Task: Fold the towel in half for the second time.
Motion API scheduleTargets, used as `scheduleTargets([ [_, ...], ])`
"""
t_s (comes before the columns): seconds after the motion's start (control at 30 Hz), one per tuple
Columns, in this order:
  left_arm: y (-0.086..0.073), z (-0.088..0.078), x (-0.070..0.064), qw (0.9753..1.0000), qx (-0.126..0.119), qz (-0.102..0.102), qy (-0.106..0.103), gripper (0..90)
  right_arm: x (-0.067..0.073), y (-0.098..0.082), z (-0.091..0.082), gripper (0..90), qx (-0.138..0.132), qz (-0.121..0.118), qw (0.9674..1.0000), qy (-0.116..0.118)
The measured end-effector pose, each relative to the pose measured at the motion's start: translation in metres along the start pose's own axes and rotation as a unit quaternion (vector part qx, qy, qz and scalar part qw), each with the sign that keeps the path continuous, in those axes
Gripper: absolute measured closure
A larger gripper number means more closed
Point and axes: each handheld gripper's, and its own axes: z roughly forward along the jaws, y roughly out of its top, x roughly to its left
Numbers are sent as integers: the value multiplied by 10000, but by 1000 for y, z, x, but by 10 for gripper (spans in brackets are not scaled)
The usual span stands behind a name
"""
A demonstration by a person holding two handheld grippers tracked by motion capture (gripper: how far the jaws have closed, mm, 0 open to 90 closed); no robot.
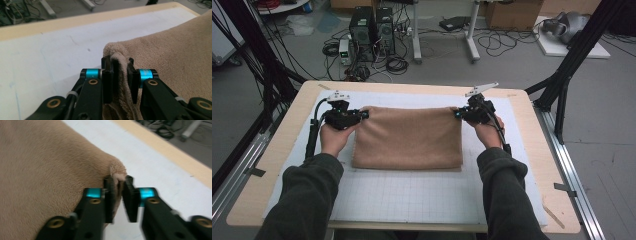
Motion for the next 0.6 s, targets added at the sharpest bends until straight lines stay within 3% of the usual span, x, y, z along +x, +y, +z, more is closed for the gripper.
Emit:
scheduleTargets([
  [0.03,-1,1,3,10000,-1,-37,60,596,-2,1,3,614,2,166,9998,-65],
  [0.1,-7,0,9,9998,151,-110,-56,541,-3,-2,7,582,19,206,9998,38],
  [0.2,-18,-7,9,9994,301,148,-23,503,3,-10,13,562,224,133,9994,240],
  [0.3,-25,-16,7,9986,435,254,-145,502,10,-20,15,528,417,279,9976,483],
  [0.33,-28,-20,4,9989,311,312,-173,501,14,-21,15,531,493,236,9971,531],
  [0.4,-34,-26,-1,9986,258,378,-270,508,24,-26,9,558,316,77,9983,480],
  [0.43,-38,-29,-3,9982,256,450,-316,511,28,-28,7,556,281,113,9981,541],
  [0.6,-59,-42,-15,9959,191,541,-697,653,47,-42,-1,570,197,46,9975,677],
])
